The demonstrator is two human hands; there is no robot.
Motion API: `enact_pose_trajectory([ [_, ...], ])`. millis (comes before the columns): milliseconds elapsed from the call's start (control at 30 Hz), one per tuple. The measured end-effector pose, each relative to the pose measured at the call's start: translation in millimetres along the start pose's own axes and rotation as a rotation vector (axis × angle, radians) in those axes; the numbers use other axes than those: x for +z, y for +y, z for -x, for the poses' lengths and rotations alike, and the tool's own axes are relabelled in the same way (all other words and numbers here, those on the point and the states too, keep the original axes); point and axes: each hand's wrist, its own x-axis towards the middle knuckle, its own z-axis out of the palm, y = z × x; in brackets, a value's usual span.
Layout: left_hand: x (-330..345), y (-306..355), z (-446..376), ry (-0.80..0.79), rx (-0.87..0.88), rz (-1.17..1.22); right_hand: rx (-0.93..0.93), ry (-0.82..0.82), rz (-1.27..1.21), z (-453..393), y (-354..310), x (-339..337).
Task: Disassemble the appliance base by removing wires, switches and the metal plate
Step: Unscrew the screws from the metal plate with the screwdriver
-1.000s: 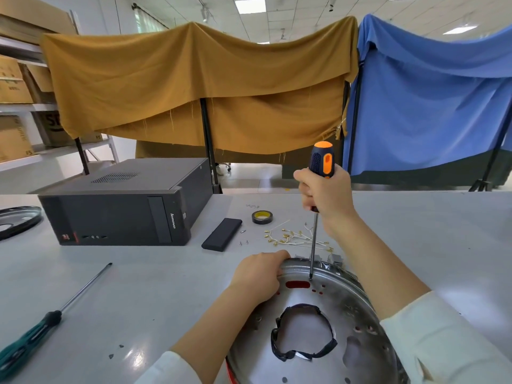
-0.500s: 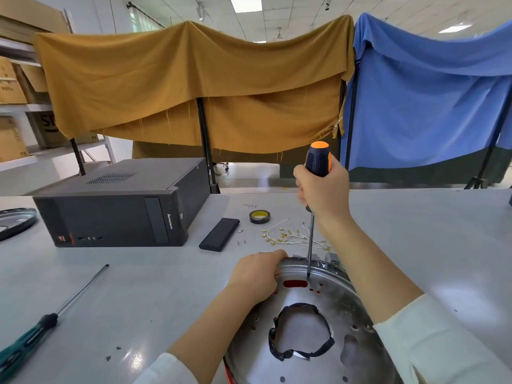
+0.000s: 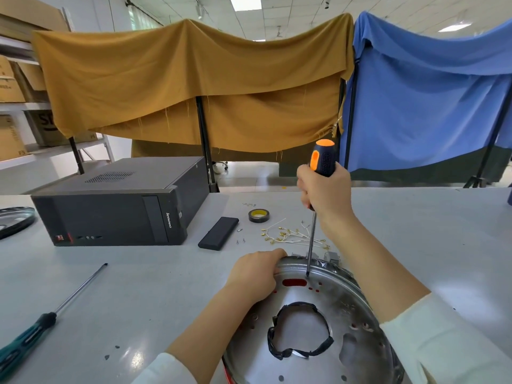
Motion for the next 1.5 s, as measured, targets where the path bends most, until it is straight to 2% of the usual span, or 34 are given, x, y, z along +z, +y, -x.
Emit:
enact_pose_trajectory([
  [100, 0.5, -0.6, 0.1, 0.005, -0.001, 0.009, 0.162, -0.624, -0.096, -5.0, -11.2, -9.7],
  [133, 0.6, -0.9, 0.2, 0.006, -0.002, 0.007, 0.177, -0.742, -0.107, -6.0, -13.3, -12.2],
  [167, 0.8, -0.8, 0.3, 0.005, -0.003, 0.002, 0.167, -0.756, -0.093, -6.7, -14.0, -12.9],
  [233, 0.6, -0.4, 0.1, 0.002, -0.003, -0.003, 0.092, -0.526, 0.002, -4.4, -9.6, -8.3],
  [333, 0.2, -0.2, 0.3, 0.001, -0.007, 0.009, -0.128, 0.069, 0.192, 4.6, 3.2, 2.2],
  [400, -0.4, 0.2, 0.4, 0.0, -0.005, 0.009, -0.185, 0.254, 0.162, 7.5, 7.5, 5.4],
  [433, -0.7, 0.4, 0.5, 0.001, -0.004, 0.007, -0.163, 0.251, 0.1, 6.3, 6.9, 4.4],
  [467, -0.8, 0.3, 0.8, 0.003, -0.003, 0.003, -0.117, 0.177, 0.026, 3.8, 4.8, 1.9],
  [500, -0.6, 0.4, 1.0, 0.003, -0.003, -0.001, -0.047, 0.021, -0.059, 1.9, 1.1, -1.8],
  [600, 0.5, -0.2, 0.6, 0.004, -0.012, -0.007, 0.146, -0.631, -0.149, -3.1, -11.6, -15.9],
  [633, 0.6, -0.3, 0.5, 0.003, -0.014, -0.01, 0.158, -0.751, -0.132, -3.5, -14.2, -18.7],
  [667, 0.8, -0.2, 0.4, 0.003, -0.015, -0.011, 0.146, -0.767, -0.099, -3.6, -14.9, -19.3],
  [700, 0.9, -0.1, 0.0, 0.004, -0.013, -0.012, 0.122, -0.692, -0.056, -2.7, -14.0, -17.7],
  [733, 0.8, 0.0, -0.1, 0.004, -0.011, -0.012, 0.066, -0.55, 0.011, 0.4, -12.2, -13.7],
  [833, 1.3, -0.2, 0.4, 0.015, -0.011, -0.004, -0.16, 0.073, 0.209, 11.1, -2.8, -1.2],
  [867, 1.2, -0.6, 0.3, 0.019, -0.01, -0.004, -0.206, 0.215, 0.198, 12.9, -0.2, 0.8],
  [933, 1.5, -0.7, 0.4, 0.022, -0.007, -0.005, -0.224, 0.287, 0.138, 13.0, 1.1, 1.3],
  [1000, 1.5, -0.6, 0.4, 0.016, -0.008, -0.007, -0.166, 0.183, 0.087, 9.1, -1.0, -0.4],
  [1033, 1.3, -0.8, 0.4, 0.015, -0.006, -0.007, -0.109, 0.066, 0.026, 7.4, -3.3, -2.4],
  [1133, 0.8, -1.0, -0.1, 0.017, -0.003, -0.002, 0.116, -0.5, -0.142, -1.0, -10.2, -13.8],
  [1167, 0.6, -0.8, 0.0, 0.016, -0.001, -0.003, 0.149, -0.65, -0.138, -2.8, -12.8, -17.8],
  [1200, 0.4, -0.6, 0.2, 0.017, 0.001, -0.005, 0.145, -0.715, -0.122, -3.8, -14.2, -19.4],
  [1233, 0.3, -0.3, 0.7, 0.016, 0.0, -0.007, 0.127, -0.683, -0.101, -3.9, -13.9, -18.9],
  [1267, 0.1, -0.1, 0.9, 0.014, -0.002, -0.007, 0.097, -0.571, -0.063, -2.3, -12.2, -16.4],
  [1400, -0.2, -0.2, 0.8, 0.006, 0.0, -0.001, -0.131, 0.098, 0.187, 10.4, 1.4, -4.1],
  [1433, -0.6, -0.2, 0.9, 0.005, -0.002, 0.005, -0.184, 0.186, 0.204, 13.0, 4.6, -2.9],
  [1500, -0.9, -0.1, 0.9, 0.005, -0.004, 0.009, -0.219, 0.222, 0.183, 16.6, 6.3, -1.3],
])
